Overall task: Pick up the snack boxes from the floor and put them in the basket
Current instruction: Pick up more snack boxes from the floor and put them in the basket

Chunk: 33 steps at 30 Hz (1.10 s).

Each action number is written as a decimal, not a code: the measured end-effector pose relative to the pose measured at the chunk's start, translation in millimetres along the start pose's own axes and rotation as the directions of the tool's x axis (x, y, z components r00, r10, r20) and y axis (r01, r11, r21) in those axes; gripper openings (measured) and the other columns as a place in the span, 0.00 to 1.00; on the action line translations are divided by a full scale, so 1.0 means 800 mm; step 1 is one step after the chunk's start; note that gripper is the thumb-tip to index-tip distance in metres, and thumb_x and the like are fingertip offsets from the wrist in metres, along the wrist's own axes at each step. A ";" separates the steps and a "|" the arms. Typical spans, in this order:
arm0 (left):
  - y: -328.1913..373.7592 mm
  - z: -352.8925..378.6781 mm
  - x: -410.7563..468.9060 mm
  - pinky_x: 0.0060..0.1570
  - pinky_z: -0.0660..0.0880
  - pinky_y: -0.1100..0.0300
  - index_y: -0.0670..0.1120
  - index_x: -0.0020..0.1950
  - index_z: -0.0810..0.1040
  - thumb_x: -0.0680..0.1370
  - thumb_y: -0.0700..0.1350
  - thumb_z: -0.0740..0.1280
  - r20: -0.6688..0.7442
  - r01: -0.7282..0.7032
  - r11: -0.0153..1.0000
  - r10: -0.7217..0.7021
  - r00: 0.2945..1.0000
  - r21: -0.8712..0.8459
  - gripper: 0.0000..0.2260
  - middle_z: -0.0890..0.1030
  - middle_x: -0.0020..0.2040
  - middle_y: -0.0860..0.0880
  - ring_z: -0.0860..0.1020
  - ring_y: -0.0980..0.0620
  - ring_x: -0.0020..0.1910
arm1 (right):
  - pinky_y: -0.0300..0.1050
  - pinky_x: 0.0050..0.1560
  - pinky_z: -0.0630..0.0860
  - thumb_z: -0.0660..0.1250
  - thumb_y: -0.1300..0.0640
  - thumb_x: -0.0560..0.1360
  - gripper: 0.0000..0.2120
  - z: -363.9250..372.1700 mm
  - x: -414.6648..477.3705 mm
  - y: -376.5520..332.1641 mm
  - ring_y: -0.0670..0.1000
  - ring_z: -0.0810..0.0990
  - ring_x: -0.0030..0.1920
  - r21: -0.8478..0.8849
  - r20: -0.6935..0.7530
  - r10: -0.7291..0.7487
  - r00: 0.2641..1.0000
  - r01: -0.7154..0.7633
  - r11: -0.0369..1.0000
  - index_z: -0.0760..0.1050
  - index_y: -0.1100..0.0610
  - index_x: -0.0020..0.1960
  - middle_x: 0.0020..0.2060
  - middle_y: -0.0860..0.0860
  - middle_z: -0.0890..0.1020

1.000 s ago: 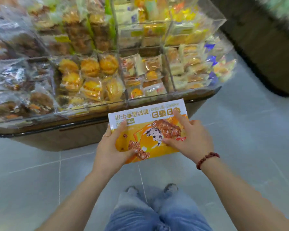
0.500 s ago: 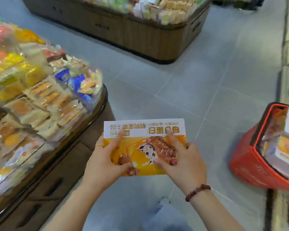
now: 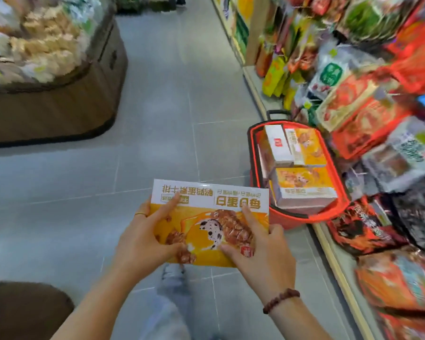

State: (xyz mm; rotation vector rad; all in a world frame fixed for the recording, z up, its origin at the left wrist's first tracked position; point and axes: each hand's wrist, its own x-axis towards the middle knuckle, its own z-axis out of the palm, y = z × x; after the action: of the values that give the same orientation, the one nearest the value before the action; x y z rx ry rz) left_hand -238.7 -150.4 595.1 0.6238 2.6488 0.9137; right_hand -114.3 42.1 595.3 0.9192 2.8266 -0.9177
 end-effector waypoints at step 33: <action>0.332 0.299 0.777 0.63 0.70 0.55 0.60 0.70 0.66 0.58 0.55 0.75 0.664 -0.698 0.710 0.567 0.488 -0.093 0.41 0.62 0.71 0.55 0.67 0.53 0.67 | 0.46 0.43 0.77 0.64 0.31 0.67 0.41 -0.128 0.547 0.202 0.54 0.76 0.44 0.389 -0.214 0.811 0.545 -0.713 0.583 0.44 0.33 0.72 0.50 0.52 0.67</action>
State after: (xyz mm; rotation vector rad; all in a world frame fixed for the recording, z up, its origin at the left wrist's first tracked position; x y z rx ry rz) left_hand -606.2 459.2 511.7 1.7131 1.8290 0.4222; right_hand -372.0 434.2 506.5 2.3381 2.0518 -1.0224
